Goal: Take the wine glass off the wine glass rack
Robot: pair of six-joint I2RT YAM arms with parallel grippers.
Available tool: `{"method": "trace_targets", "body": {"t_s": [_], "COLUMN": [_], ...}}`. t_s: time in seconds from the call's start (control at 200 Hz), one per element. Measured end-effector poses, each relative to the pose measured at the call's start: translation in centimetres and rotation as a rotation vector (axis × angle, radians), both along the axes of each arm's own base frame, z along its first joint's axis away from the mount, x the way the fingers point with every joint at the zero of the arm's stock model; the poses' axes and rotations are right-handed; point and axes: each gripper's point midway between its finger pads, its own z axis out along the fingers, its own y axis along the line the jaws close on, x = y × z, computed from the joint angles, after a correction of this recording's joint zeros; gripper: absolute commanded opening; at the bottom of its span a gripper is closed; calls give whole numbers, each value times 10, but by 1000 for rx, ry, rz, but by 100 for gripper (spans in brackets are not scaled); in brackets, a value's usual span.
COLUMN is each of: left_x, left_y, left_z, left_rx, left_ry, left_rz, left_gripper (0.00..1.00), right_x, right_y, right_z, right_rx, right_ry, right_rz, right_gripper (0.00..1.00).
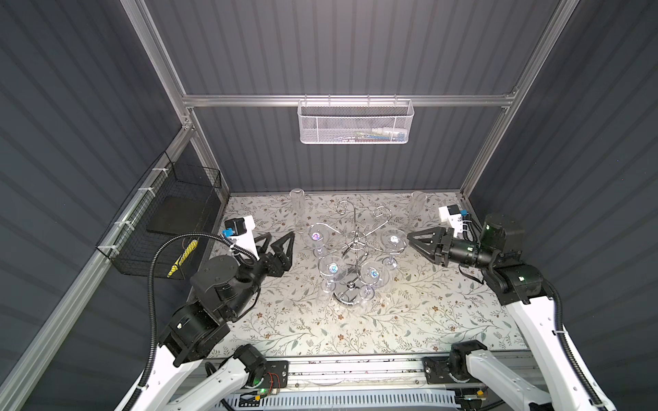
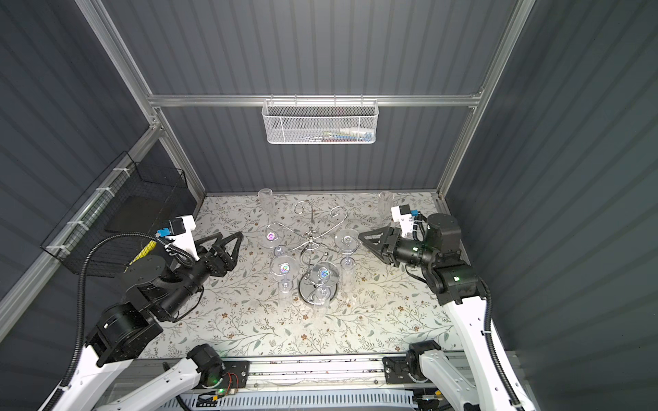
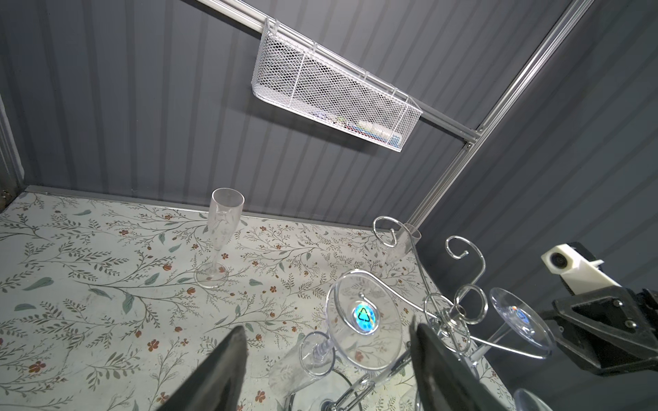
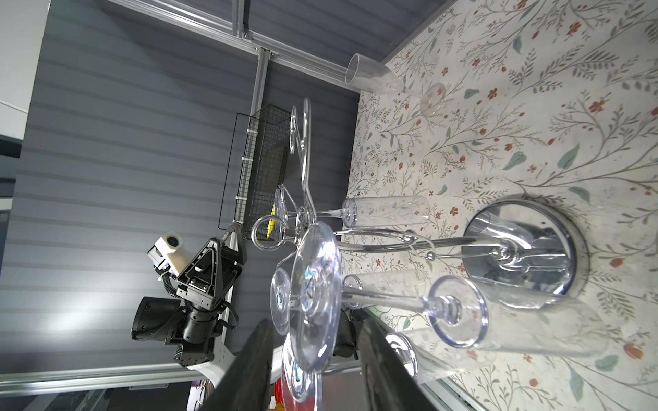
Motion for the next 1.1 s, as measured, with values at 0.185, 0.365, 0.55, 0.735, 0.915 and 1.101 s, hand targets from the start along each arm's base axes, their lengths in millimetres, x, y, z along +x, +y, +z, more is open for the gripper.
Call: {"method": "trace_targets", "body": {"t_s": [0.185, 0.365, 0.55, 0.735, 0.915, 1.101], "left_x": [0, -1, -2, -1, -1, -1], "left_y": [0, 0, 1, 1, 1, 1], "left_z": [1, 1, -1, -2, -2, -2], "left_rx": [-22, -42, -56, -55, -55, -55], "left_ry": [6, 12, 20, 22, 22, 22], "left_rz": [1, 3, 5, 5, 5, 5], "left_gripper": [74, 74, 74, 74, 74, 74], "right_x": [3, 4, 7, 11, 13, 13], "right_y": [1, 2, 2, 3, 4, 6], "right_z": [-3, 1, -1, -5, -3, -4], "right_rx": [18, 25, 22, 19, 26, 27], "right_ry": [10, -10, -5, 13, 7, 8], "right_rz": [2, 2, 2, 2, 3, 13], "right_gripper": [37, 34, 32, 30, 27, 26]}}
